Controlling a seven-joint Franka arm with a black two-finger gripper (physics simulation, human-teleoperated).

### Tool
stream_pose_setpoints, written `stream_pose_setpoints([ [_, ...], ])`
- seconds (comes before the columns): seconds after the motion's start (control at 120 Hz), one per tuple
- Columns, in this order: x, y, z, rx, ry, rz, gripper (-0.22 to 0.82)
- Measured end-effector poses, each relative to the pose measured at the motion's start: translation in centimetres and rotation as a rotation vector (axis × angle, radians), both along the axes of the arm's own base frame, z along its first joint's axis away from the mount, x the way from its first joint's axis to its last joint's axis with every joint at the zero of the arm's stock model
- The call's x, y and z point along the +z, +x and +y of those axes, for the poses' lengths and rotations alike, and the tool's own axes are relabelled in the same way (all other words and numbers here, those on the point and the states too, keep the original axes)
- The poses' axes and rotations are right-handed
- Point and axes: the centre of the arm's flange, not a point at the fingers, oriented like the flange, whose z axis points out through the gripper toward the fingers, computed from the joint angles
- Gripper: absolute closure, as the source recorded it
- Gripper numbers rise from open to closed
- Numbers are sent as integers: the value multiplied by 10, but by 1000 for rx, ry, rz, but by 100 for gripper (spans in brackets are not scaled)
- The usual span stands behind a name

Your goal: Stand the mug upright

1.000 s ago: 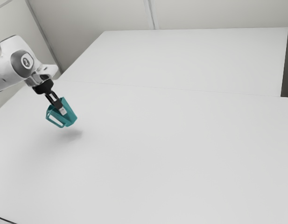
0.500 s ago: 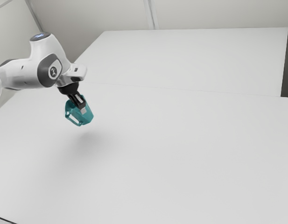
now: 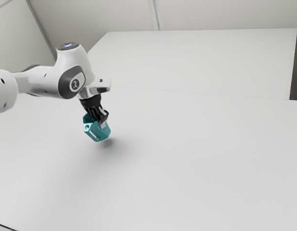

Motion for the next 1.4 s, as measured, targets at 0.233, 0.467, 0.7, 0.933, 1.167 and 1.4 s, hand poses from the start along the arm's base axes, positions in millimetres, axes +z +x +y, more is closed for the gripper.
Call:
stream_pose_setpoints([
  [0.233,-15,-9,-15,52,8,24,79],
  [0.467,-31,-11,-13,110,18,41,79],
  [0.7,-44,-9,-15,150,11,54,79],
  [0.933,-50,-8,-16,187,6,59,67],
  [1.167,-44,-9,-23,208,8,50,24],
  [1.4,15,-6,-29,222,37,-30,8],
])
